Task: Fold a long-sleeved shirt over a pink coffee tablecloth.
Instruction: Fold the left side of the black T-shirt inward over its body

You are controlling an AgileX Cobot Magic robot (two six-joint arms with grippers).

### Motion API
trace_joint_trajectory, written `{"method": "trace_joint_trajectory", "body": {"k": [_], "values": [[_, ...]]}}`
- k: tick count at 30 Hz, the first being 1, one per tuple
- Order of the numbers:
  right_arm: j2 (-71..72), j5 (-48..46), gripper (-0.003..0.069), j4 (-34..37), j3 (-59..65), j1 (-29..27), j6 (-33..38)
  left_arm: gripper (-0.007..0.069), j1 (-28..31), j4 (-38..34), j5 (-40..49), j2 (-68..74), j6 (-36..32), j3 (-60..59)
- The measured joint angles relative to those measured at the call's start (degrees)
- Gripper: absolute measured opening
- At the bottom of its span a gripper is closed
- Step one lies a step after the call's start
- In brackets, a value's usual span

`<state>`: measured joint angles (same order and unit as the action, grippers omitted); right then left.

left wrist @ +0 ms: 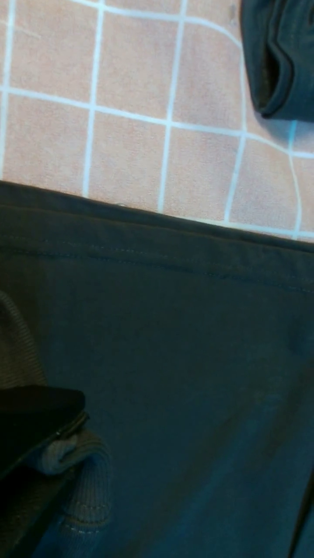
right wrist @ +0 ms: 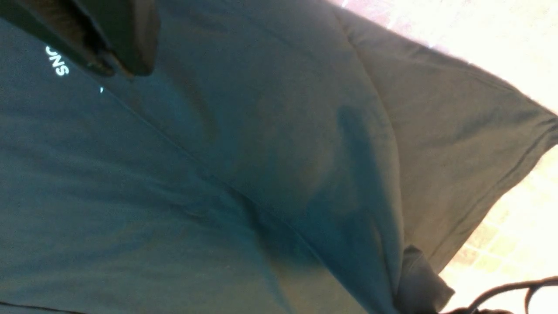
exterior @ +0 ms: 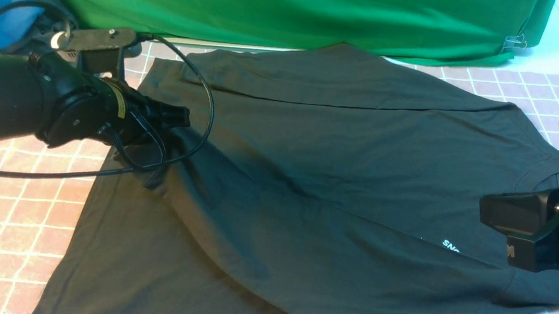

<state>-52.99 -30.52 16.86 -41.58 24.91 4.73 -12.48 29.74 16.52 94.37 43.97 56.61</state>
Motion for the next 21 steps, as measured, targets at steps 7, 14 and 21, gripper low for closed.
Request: {"method": "trace_joint_trajectory", "body": {"k": [7,14,21], "values": [[0.0,-0.1,0.0089,0.0,0.0,0.0,0.0,0.0062,3.4,-0.2,-0.7,2.0,4.3,1.6],[0.0,-0.2,0.0091,0.0,0.0,0.0,0.0,0.0064,5.5,-4.7,-0.9,2.7,0.8,1.8],[0.0,-0.2,0.0091,0.0,0.0,0.0,0.0,0.0111,5.5,-7.3,-1.4,2.8,-3.9,1.8]]}}
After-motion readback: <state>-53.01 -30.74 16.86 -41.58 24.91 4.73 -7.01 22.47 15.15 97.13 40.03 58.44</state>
